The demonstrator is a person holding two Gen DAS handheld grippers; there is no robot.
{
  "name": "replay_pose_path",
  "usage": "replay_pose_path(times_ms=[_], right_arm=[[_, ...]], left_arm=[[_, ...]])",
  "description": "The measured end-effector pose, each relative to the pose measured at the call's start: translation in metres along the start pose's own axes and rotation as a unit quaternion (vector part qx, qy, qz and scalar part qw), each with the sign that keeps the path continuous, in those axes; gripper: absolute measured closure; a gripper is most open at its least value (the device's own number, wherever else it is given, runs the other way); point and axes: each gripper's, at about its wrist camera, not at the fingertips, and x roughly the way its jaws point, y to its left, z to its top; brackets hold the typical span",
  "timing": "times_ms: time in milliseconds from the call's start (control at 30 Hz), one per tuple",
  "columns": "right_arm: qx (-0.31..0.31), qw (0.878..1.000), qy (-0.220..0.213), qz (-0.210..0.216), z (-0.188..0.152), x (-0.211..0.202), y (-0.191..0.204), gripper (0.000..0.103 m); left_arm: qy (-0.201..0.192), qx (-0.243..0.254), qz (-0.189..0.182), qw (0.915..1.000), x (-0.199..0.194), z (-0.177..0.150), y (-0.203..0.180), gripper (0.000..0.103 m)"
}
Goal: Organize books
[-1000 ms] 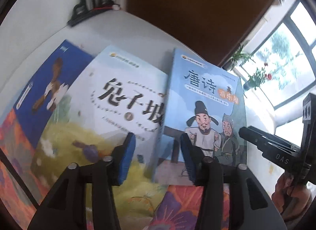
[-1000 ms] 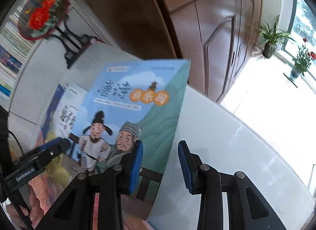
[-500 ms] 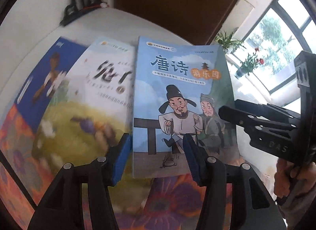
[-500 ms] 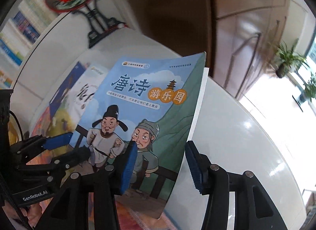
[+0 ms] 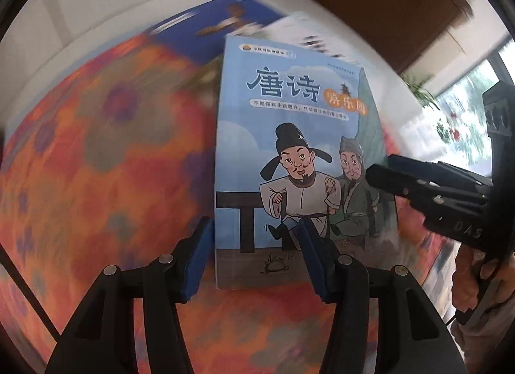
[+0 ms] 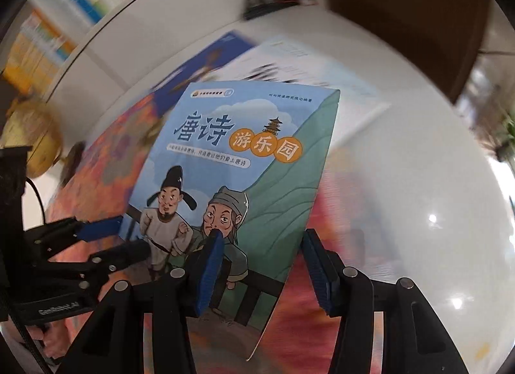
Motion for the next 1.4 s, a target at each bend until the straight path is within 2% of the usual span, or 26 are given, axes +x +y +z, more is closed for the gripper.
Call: replay_pose_path(times_ms=[133,267,467,533,633,800,1000,1067,1167,1200,1300,1400], right_arm=[[-0.037,0.998,0.017,0.036,-0.009,0.012,0.043,0.052],[-0.079,0.995,0.037,0.051,-0.021,0.021,0.085,0.052],[-0.117,0.983,0.085,0.11,-0.046,0.039,0.128,0.053],[-0.131,0.977,0.098,0.139,-0.05,0.04,0.131,0.053],[-0.106,0.974,0.106,0.169,-0.049,0.04,0.114,0.053],[-0.069,0.961,0.149,0.221,-0.048,0.048,0.084,0.054],[-0.043,0.947,0.154,0.277,-0.042,0.06,0.072,0.062],[-0.035,0.94,0.156,0.302,-0.037,0.067,0.072,0.064],[-0.036,0.937,0.163,0.306,-0.029,0.079,0.08,0.079],[-0.034,0.938,0.165,0.303,-0.027,0.082,0.08,0.09],[-0.008,0.933,0.173,0.317,-0.023,0.088,0.071,0.092],[-0.019,0.937,0.165,0.309,-0.021,0.086,0.074,0.092]], left_arm=[[0.011,-0.059,0.002,0.9982,-0.014,-0.044,0.042,0.053],[0.017,-0.096,-0.003,0.9952,-0.032,-0.085,0.066,0.053],[0.026,-0.146,0.014,0.9888,-0.048,-0.127,0.097,0.053],[0.022,-0.167,0.006,0.9857,-0.05,-0.13,0.113,0.053],[0.016,-0.196,-0.037,0.9798,-0.048,-0.126,0.134,0.053],[0.019,-0.202,-0.064,0.977,-0.043,-0.11,0.149,0.055],[0.031,-0.2,-0.081,0.976,-0.041,-0.102,0.157,0.064],[0.031,-0.204,-0.095,0.9739,-0.039,-0.099,0.161,0.064],[0.028,-0.211,-0.114,0.9704,-0.038,-0.095,0.17,0.068],[0.03,-0.213,-0.118,0.9695,-0.038,-0.094,0.173,0.07],[0.039,-0.218,-0.12,0.9678,-0.036,-0.09,0.178,0.077],[0.043,-0.233,-0.128,0.9631,-0.034,-0.089,0.185,0.079]])
